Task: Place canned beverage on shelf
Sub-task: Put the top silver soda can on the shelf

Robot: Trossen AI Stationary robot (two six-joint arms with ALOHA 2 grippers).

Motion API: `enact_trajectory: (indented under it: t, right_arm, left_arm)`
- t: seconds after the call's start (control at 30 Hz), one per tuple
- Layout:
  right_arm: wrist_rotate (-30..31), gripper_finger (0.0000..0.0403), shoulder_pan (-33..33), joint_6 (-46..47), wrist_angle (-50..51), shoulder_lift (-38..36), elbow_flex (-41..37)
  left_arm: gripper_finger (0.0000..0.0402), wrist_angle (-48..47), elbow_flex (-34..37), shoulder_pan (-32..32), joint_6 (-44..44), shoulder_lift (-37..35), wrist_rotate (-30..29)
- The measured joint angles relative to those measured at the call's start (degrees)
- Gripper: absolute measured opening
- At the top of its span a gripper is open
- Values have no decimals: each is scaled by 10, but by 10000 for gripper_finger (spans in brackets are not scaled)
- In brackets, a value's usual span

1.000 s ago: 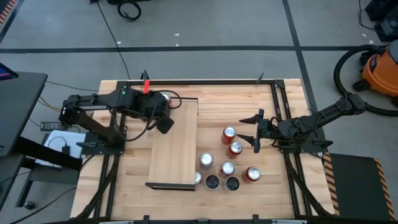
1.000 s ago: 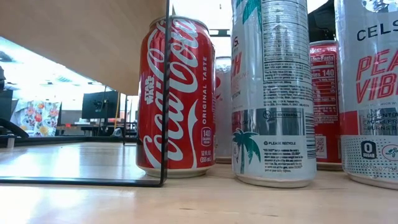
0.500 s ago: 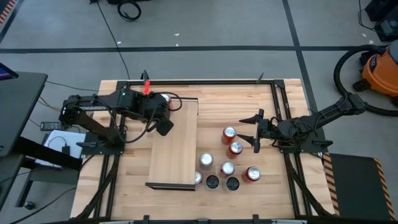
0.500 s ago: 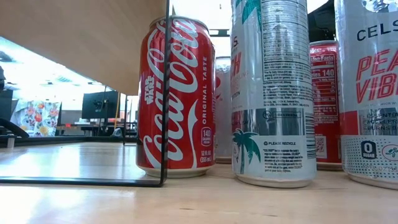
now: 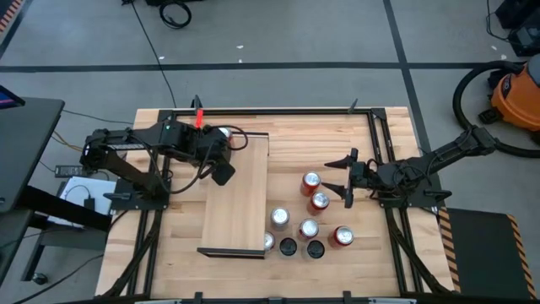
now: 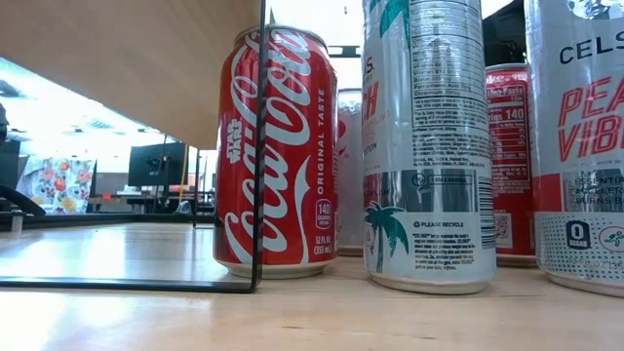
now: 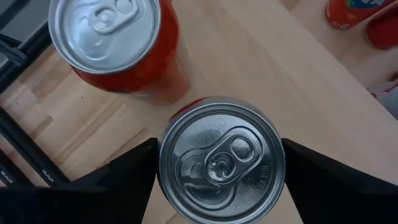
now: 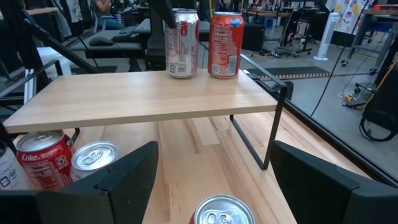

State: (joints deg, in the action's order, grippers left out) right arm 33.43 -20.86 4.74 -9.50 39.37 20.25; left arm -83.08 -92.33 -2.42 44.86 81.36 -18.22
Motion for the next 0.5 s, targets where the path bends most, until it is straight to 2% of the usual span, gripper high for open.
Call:
enact_trajectory:
  t: [0.5]
  right_arm:
    - [-1,318,-5,-4,-10,0,0]
  left_arm:
    - [316,-1,0,8,-9,0,17]
